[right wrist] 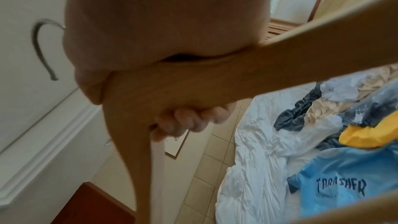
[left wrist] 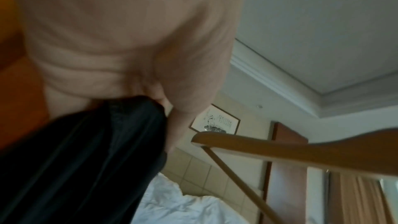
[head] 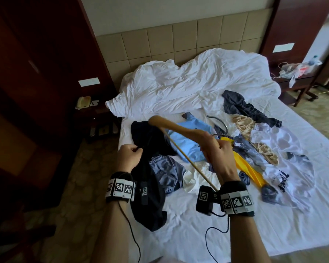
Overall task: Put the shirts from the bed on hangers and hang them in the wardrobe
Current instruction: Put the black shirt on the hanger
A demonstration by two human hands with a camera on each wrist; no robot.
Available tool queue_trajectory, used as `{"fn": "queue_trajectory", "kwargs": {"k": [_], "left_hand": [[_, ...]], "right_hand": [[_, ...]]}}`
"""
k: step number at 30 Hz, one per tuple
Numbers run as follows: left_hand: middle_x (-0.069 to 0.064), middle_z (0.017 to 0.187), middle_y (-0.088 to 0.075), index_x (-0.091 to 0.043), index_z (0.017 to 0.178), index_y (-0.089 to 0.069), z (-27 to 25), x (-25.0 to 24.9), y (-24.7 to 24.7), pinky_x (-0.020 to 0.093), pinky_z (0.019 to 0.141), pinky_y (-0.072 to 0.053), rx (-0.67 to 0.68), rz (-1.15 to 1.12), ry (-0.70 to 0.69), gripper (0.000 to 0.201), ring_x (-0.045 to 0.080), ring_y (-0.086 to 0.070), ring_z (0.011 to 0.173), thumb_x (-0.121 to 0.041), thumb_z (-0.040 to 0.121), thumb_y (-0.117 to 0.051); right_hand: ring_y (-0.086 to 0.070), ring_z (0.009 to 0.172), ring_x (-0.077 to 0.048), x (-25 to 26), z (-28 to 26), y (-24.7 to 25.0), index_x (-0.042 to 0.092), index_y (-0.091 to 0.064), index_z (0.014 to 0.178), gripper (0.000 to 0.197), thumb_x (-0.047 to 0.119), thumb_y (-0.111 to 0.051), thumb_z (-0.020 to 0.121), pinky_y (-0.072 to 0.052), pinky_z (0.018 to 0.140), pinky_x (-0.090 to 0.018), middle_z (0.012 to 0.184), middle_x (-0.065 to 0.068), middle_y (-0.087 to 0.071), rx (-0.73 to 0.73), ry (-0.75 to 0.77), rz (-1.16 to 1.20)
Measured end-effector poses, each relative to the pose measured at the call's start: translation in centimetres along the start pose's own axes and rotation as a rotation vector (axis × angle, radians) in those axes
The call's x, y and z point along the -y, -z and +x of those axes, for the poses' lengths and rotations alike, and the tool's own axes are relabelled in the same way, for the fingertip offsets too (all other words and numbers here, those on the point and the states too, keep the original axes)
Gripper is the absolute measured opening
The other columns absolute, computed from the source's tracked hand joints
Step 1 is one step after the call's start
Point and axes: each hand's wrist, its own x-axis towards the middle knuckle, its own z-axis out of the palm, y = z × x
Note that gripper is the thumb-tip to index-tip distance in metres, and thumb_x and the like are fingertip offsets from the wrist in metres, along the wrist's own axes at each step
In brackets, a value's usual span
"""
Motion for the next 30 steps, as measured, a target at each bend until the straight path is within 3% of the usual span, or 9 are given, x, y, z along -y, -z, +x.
{"fn": "queue_trajectory", "kwargs": {"k": [5,8,11,14,17,22,26,28,30], "left_hand": [[0.017,0.105,-0.075,-0.005,0.104,-0.078,-0.2,1.5,1.4,0.033,0.076,-0.048,-0.343,0.077,0.005,0.015,0.038,-0.069,0.098,-0.014,0.099,-0.068],[0.014,0.113,-0.075,-0.008,0.113,-0.078,-0.5,1.6,1.6,0.031,0.076,-0.045,-0.363,0.054,-0.010,0.019,0.034,-0.069,0.102,-0.018,0.100,-0.068],[0.011,0.102,-0.076,-0.012,0.103,-0.080,-0.2,1.9,1.9,0.030,0.072,-0.045,-0.367,0.040,-0.037,0.015,0.032,-0.070,0.096,-0.021,0.100,-0.068],[-0.001,0.086,-0.072,-0.015,0.085,-0.076,-0.5,1.6,2.8,0.026,0.067,-0.042,-0.345,0.010,-0.145,0.017,0.021,-0.067,0.083,-0.018,0.099,-0.068],[0.000,0.098,-0.076,-0.007,0.104,-0.079,-1.1,0.2,2.9,0.028,0.080,-0.050,-0.305,-0.044,-0.296,0.019,0.011,-0.065,0.089,-0.023,0.097,-0.071],[-0.002,0.090,-0.078,-0.007,0.098,-0.080,-3.6,-4.1,0.5,0.031,0.083,-0.056,-0.086,-0.080,-0.558,0.015,0.009,-0.071,0.087,-0.020,0.094,-0.075],[0.003,0.085,-0.076,-0.007,0.091,-0.079,-5.5,-7.0,0.6,0.038,0.084,-0.055,0.119,-0.382,-0.595,0.012,0.022,-0.072,0.087,-0.014,0.097,-0.071],[0.008,0.093,-0.073,-0.008,0.093,-0.080,-5.7,-7.5,1.4,0.041,0.087,-0.054,0.142,-0.434,-0.598,0.016,0.027,-0.071,0.094,-0.017,0.099,-0.069],[0.003,0.104,-0.069,-0.014,0.100,-0.081,-5.6,-7.6,2.2,0.033,0.087,-0.053,0.085,-0.357,-0.653,0.018,0.016,-0.068,0.101,-0.021,0.102,-0.065]], "right_hand": [[-0.042,0.044,-0.017,-0.3,-0.2,1.0,-0.003,-0.061,0.059,0.063,0.042,-0.063,0.102,-0.036,0.052,-0.023,0.048,-0.013,-0.049,0.207,0.007,-0.111],[-0.046,0.046,-0.018,-0.1,-0.3,0.6,-0.003,-0.061,0.057,0.064,0.040,-0.061,0.104,-0.039,0.054,-0.023,0.051,-0.024,-0.052,0.278,0.054,-0.115],[-0.048,0.048,-0.020,0.2,-0.5,0.0,-0.001,-0.057,0.054,0.064,0.039,-0.061,0.104,-0.041,0.057,-0.024,0.052,-0.024,-0.054,0.311,0.087,-0.109],[-0.047,0.050,-0.022,-0.1,-0.3,-0.1,-0.001,-0.063,0.061,0.064,0.052,-0.060,0.096,-0.040,0.056,-0.030,0.057,-0.028,-0.053,0.317,0.061,-0.048],[-0.046,0.051,-0.023,0.0,-0.4,-0.7,-0.003,-0.063,0.063,0.065,0.054,-0.059,0.094,-0.040,0.057,-0.033,0.055,-0.025,-0.052,0.309,0.039,-0.030],[-0.047,0.051,-0.018,0.8,-0.9,-4.0,0.002,-0.053,0.054,0.065,0.052,-0.065,0.093,-0.042,0.061,-0.036,0.053,-0.023,-0.052,0.250,0.065,-0.043],[-0.047,0.054,-0.008,1.5,-1.8,-6.5,0.025,-0.063,0.052,0.048,0.042,-0.070,0.097,-0.040,0.056,-0.027,0.052,0.005,-0.052,0.154,0.045,0.090],[-0.042,0.055,-0.012,1.6,-2.2,-7.1,0.020,-0.053,0.052,0.053,0.042,-0.071,0.097,-0.035,0.055,-0.029,0.054,0.002,-0.047,0.095,0.027,0.124],[-0.038,0.055,-0.014,1.9,-2.5,-7.2,0.018,-0.046,0.054,0.053,0.036,-0.070,0.098,-0.031,0.053,-0.029,0.055,-0.003,-0.042,0.037,0.009,0.183]]}}
